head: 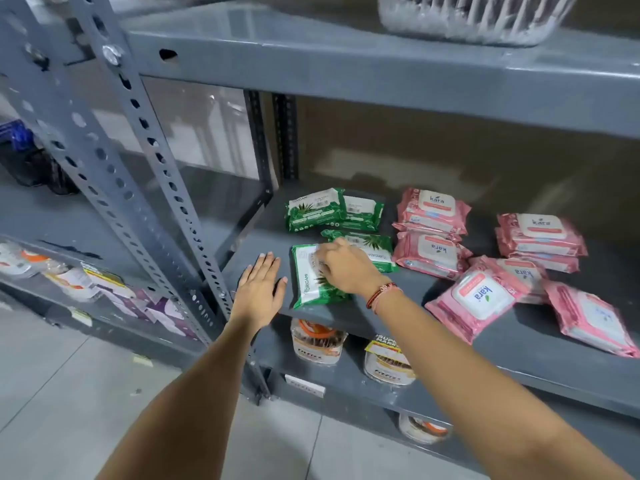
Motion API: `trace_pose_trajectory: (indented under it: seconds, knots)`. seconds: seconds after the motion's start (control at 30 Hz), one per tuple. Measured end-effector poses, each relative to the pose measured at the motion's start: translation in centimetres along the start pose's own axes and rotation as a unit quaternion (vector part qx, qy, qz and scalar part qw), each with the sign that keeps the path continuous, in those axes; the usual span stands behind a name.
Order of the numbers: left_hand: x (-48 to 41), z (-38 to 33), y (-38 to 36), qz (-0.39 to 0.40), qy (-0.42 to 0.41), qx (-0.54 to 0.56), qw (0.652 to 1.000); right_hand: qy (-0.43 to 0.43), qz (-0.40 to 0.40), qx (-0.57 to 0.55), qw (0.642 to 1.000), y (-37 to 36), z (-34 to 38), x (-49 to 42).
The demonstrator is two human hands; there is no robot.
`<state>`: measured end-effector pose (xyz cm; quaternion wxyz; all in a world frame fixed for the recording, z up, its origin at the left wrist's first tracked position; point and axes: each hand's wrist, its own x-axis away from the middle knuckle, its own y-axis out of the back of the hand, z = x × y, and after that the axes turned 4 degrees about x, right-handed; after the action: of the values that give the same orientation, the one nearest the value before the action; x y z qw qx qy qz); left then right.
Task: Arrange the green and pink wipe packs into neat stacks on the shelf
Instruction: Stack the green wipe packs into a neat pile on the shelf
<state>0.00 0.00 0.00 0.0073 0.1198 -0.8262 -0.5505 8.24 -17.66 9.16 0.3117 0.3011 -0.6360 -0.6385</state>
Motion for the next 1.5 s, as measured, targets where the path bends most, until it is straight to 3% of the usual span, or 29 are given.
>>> trace_pose_trajectory:
  seconds: [0.17,0.27,0.33,0.47,0.8,1.03,1.2,1.5]
  knots:
    - [0.3,0.3,-0.9,-0.048,-0.013,-0.046,0.998,0.043,0.080,0.070,0.993,1.2,-1.8,-1.3]
    - [0.1,0.3,-0.8,-0.063,-0.017,-0.063,0.996,0.076,0.140,0.031,0.987,3.2,-1.9,-2.9]
    - [0.0,0.3,-0.9,-0.058,-0.017,-0.070,0.996,0.113,0.213,0.022,0.970,4.0,-1.1,-3.5]
    - [0.0,0.3,-0.8,-0.064,-0.025,-0.054,0.996,0.145,0.326,0.139,0.924,3.6,0.6,-4.1]
    - [0.5,0.6,-0.6,-0.049,-0.051,-0.050,0.996,0.071,0.216,0.141,0.964,2.8,2.1,-3.5]
    - [0.2,2.0,0.4,-0.055,-0.050,-0.021,0.997,0.032,0.319,0.154,0.935,4.8,0.8,-4.6]
    - [-0.7,2.2,0.4,-0.031,-0.046,-0.038,0.998,0.100,0.237,0.141,0.956,3.4,0.6,-3.9]
    - [-0.6,2.3,0.3,-0.018,-0.050,-0.056,0.997,-0.011,0.134,0.114,0.984,1.7,-0.1,-2.4]
